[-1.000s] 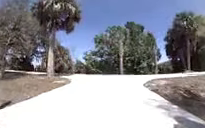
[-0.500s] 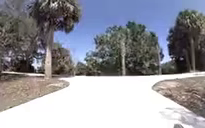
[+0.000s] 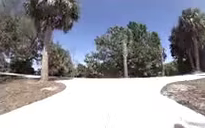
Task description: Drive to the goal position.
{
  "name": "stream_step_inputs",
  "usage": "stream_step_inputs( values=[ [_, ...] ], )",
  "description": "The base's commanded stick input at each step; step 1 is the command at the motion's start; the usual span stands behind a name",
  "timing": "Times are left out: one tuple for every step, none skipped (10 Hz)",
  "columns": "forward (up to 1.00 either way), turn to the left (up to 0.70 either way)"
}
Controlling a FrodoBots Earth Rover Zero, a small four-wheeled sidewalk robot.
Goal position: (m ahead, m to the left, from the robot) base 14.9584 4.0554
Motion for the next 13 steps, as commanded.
stream_step_inputs(
  values=[
    [0.85,0.0],
    [0.85,0.0],
    [0.85,0.0],
    [0.85,0.0],
    [0.85,0.0],
    [0.85,0.02],
    [0.85,0.13],
    [0.85,0.0],
    [0.85,0.0],
    [0.85,0.0],
    [0.85,0.0],
    [0.85,0.0],
    [0.85,0.0]
  ],
)
